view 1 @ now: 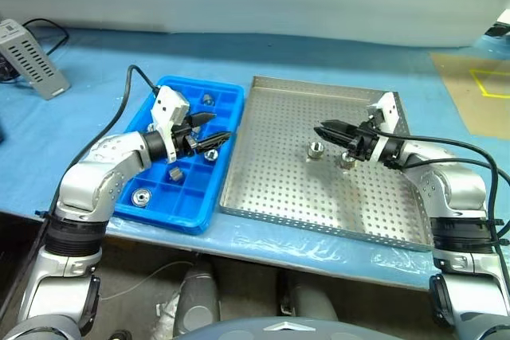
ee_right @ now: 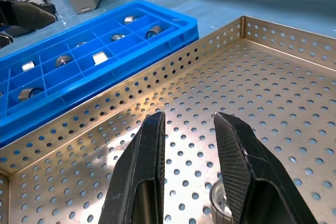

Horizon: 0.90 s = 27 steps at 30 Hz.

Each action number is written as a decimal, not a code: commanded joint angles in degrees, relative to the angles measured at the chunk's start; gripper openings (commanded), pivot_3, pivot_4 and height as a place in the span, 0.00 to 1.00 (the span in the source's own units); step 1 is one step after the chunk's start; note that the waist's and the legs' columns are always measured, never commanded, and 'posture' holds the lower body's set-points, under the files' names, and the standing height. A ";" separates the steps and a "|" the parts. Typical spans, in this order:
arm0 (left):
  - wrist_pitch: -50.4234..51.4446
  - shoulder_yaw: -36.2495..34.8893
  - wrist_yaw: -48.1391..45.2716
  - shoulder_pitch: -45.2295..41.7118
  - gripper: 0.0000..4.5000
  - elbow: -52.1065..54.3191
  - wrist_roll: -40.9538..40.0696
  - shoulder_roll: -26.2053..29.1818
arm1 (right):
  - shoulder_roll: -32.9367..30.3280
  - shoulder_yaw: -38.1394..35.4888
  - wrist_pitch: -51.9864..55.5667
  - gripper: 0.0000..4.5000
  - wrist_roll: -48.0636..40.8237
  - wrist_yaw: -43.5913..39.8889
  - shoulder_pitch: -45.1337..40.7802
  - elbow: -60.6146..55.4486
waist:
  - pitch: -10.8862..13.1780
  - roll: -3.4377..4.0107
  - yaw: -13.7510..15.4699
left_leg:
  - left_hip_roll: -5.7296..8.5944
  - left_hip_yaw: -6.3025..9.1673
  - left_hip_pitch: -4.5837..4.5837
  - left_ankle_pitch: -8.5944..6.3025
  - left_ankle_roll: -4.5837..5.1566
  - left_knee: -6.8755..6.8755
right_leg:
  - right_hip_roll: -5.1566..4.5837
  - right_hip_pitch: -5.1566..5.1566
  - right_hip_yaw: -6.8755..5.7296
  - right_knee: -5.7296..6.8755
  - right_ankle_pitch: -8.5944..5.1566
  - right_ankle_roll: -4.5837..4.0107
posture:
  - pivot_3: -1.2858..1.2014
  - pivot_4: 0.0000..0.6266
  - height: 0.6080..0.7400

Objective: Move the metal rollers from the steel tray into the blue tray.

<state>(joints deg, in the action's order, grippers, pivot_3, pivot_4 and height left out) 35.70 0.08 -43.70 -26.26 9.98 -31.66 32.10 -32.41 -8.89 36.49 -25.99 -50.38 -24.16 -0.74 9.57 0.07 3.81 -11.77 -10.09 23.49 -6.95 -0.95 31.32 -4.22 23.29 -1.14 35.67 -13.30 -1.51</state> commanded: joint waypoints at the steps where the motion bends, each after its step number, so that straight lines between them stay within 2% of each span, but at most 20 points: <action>1: -3.24 0.01 -1.03 -1.96 0.81 -1.76 2.32 0.08 | 1.50 1.31 -4.20 0.33 1.41 1.42 0.28 0.12 | 0.00 0.00 -0.23 | -0.01 0.00 -0.07 -0.01 0.01 -0.01 | 0.01 -0.05 0.00 0.00 0.00 -0.01 | 0.47 0.24 1.00; 7: -3.64 -0.61 -0.85 -1.42 0.81 -1.33 2.68 -0.79 | 3.80 4.84 -12.12 0.33 8.79 6.19 0.42 9.07 | 0.00 0.00 -0.02 | -0.01 -0.01 -0.05 -0.05 0.10 0.02 | -0.04 -0.11 0.00 -0.05 0.00 -0.02 | 0.48 0.24 1.00; 14: -3.33 -1.07 0.14 0.76 0.81 0.45 2.72 -1.26 | 5.94 4.89 -16.64 0.33 11.08 9.13 -2.26 16.48 | 0.00 0.01 0.11 | -0.01 -0.01 0.02 -0.12 0.20 0.02 | -0.04 -0.09 -0.04 -0.11 -0.01 -0.03 | 0.48 0.24 1.00; 24: -3.67 -1.45 0.36 1.06 0.81 -0.09 2.78 -1.01 | 7.26 8.49 -17.89 0.33 13.03 7.41 -1.11 17.21 | 0.00 0.01 0.12 | -0.02 -0.01 0.00 -0.13 0.21 0.01 | -0.04 -0.09 -0.04 -0.12 -0.01 -0.04 | 0.49 0.24 1.00; 25: -3.84 -1.44 0.28 1.13 0.81 -0.26 2.88 -1.00 | 7.39 8.44 -17.84 0.24 12.94 7.41 -1.01 17.36 | 0.00 0.01 0.11 | -0.02 -0.01 0.00 -0.13 0.21 0.01 | -0.04 -0.10 -0.04 -0.12 -0.01 -0.04 | 0.49 0.24 1.00; 27: -3.99 -1.47 0.25 1.22 0.81 -0.46 2.97 -0.98 | 7.30 8.68 -18.55 0.18 13.40 7.36 -0.83 18.00 | 0.00 0.01 0.11 | -0.02 -0.01 -0.02 -0.13 0.21 0.02 | -0.04 -0.12 -0.04 -0.11 -0.01 -0.04 | 0.49 0.24 1.00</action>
<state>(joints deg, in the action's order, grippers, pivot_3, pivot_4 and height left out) 32.92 0.20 -43.27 -24.68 7.97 -28.84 30.78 -25.11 -0.47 18.87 -12.82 -42.51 -25.64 17.70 9.56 0.08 3.93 -11.79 -10.11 23.46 -7.07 -0.74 31.33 -4.26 23.17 -1.18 35.56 -13.32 -1.55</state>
